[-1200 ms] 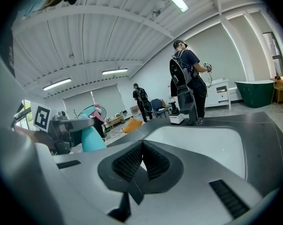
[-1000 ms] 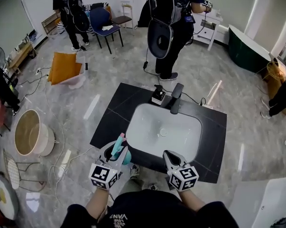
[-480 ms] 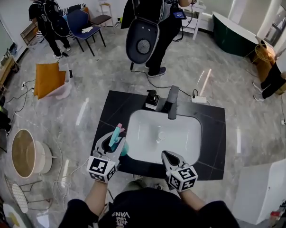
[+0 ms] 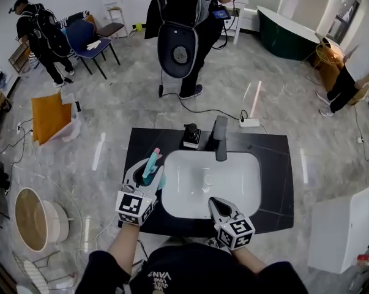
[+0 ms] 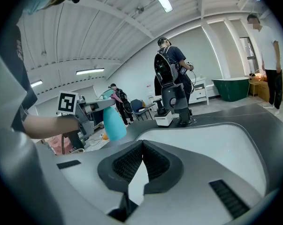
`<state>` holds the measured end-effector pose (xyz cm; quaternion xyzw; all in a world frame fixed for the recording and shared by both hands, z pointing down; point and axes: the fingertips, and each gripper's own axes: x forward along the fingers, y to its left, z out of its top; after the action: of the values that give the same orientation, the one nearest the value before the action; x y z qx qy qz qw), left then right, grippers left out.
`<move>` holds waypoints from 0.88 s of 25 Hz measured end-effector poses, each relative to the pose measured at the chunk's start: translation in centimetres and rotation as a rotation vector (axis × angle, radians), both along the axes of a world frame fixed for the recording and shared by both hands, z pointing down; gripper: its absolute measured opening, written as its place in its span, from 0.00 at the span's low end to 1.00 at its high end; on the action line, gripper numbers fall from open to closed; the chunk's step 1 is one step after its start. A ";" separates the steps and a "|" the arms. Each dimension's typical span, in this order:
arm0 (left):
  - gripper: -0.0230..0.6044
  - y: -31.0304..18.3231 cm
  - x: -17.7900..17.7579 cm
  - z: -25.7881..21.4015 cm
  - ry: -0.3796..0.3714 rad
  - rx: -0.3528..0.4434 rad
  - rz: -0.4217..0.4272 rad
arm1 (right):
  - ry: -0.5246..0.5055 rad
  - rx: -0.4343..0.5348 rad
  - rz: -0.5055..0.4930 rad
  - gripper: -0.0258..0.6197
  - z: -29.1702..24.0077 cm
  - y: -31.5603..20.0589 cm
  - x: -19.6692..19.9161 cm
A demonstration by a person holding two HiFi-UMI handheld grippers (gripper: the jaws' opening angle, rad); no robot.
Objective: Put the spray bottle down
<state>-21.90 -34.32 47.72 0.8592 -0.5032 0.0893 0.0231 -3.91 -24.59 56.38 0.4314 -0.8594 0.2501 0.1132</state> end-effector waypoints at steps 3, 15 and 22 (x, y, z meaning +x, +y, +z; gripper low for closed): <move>0.28 -2.6 -0.3 0.3 -0.021 0.024 0.005 | 0.001 -0.014 0.040 0.04 0.4 -0.2 0.1; 0.28 -11.6 -0.8 0.2 0.005 0.084 0.014 | 0.026 -0.071 0.090 0.04 1.8 -0.8 0.0; 0.28 -15.4 -0.2 2.9 -0.001 0.076 0.021 | 0.048 -0.088 0.124 0.04 2.1 -1.0 1.0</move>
<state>-22.07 -49.76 50.66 0.8648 -0.4970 0.0709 -0.0107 -2.89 -25.59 58.45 0.4841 -0.8164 0.2837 0.1367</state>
